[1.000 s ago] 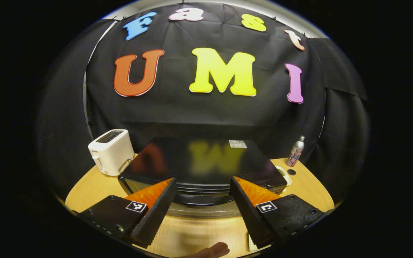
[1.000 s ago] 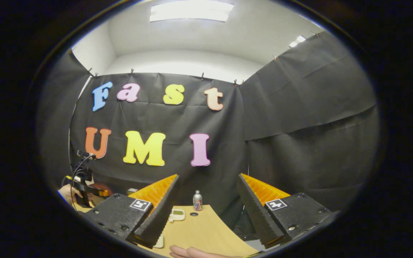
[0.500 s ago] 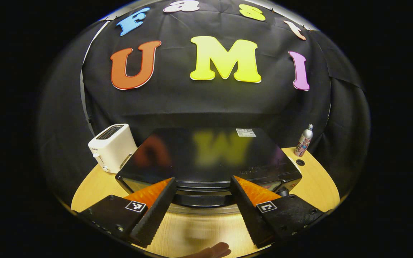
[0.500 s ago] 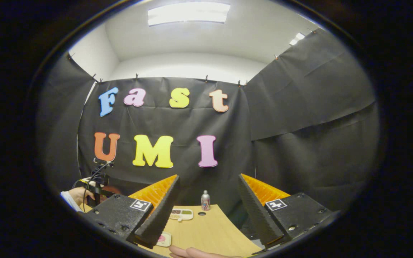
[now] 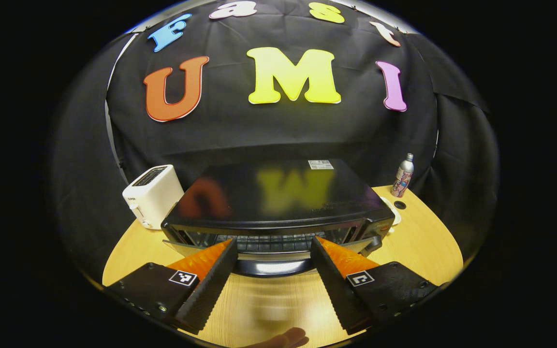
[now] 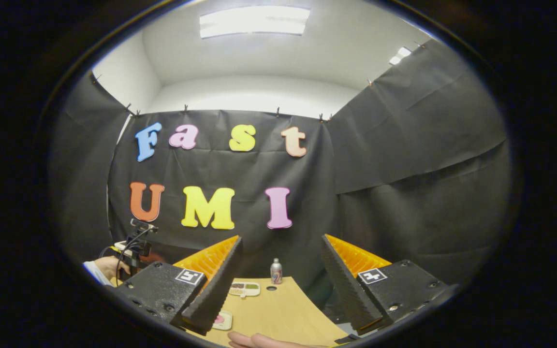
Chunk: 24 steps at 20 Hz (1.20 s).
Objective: Open the electric oven with the left hand, put the food in, and close the electric oven.
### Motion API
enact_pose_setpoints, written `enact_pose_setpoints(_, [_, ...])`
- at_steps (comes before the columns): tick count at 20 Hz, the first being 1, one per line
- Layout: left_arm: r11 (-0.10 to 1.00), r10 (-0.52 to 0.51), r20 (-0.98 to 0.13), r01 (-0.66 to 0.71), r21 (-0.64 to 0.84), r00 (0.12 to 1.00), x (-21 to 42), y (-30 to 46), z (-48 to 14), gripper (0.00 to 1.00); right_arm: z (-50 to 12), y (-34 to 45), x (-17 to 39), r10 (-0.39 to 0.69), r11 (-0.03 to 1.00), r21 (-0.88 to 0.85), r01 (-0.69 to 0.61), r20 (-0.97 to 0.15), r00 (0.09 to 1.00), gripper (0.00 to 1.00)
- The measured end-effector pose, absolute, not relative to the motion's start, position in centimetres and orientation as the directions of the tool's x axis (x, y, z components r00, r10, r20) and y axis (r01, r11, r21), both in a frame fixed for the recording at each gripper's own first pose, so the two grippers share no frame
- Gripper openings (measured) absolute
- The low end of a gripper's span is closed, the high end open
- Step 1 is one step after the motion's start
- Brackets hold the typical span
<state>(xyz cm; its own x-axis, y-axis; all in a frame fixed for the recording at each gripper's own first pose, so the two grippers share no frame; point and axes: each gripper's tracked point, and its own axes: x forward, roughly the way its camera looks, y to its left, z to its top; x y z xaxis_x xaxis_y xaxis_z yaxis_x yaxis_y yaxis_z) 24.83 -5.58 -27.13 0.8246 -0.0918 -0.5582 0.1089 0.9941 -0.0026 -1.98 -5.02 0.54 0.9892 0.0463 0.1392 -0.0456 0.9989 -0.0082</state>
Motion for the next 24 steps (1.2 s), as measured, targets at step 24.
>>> enact_pose_setpoints(24, [0.992,-0.120,-0.672,0.106,-0.062,0.731,11.7,-5.1,-38.0,0.96,0.9,-0.8,-4.8,0.118,0.993,-0.020,-0.117,0.045,0.992,0.98])
